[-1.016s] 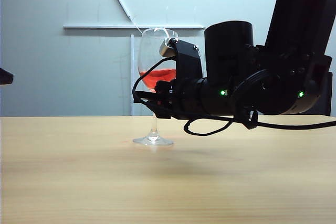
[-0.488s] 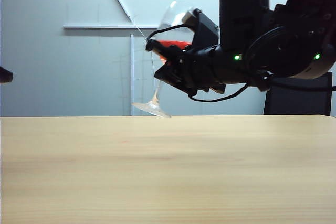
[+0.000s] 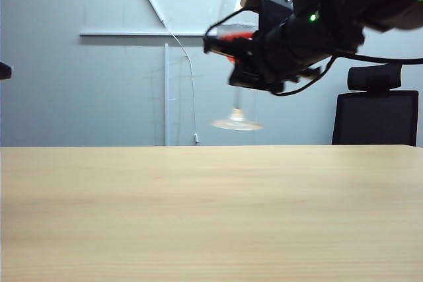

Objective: Gently pick up the goblet, rotate it counterclockwise for two full turns (viewing from above), and then place it back on the table.

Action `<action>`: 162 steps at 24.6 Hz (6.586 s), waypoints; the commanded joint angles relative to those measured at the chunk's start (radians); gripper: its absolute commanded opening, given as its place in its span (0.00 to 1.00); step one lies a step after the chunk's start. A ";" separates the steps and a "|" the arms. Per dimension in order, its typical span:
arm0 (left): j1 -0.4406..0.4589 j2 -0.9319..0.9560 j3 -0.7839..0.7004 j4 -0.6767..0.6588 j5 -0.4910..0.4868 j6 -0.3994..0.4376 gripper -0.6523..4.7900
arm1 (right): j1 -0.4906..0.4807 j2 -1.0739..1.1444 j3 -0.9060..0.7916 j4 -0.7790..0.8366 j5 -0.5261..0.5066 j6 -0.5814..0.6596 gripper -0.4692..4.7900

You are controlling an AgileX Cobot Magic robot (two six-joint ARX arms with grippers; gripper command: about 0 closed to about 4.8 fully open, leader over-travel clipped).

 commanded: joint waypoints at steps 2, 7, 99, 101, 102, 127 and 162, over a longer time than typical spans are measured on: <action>0.000 0.001 0.004 0.012 0.005 0.000 0.11 | 0.031 -0.060 0.010 -0.060 0.089 -0.253 0.08; 0.000 0.001 0.004 0.012 0.005 0.000 0.11 | 0.105 -0.072 0.011 -0.087 0.205 -0.523 0.09; 0.166 0.001 0.004 0.012 0.006 0.000 0.11 | 0.047 0.360 0.009 0.420 -0.234 -0.240 0.25; 0.166 0.001 0.004 0.012 0.006 0.000 0.11 | 0.047 0.360 0.006 0.422 -0.234 -0.240 0.25; 0.166 0.001 0.004 0.012 0.006 0.000 0.11 | 0.047 0.360 0.006 0.422 -0.234 -0.240 0.27; 0.545 0.001 0.004 0.012 0.005 0.000 0.11 | 0.080 -0.463 -0.457 -0.025 -0.169 -0.186 0.07; 0.545 0.001 0.004 0.012 0.007 0.000 0.11 | -0.158 -1.069 -0.516 -0.428 -0.005 -0.334 0.07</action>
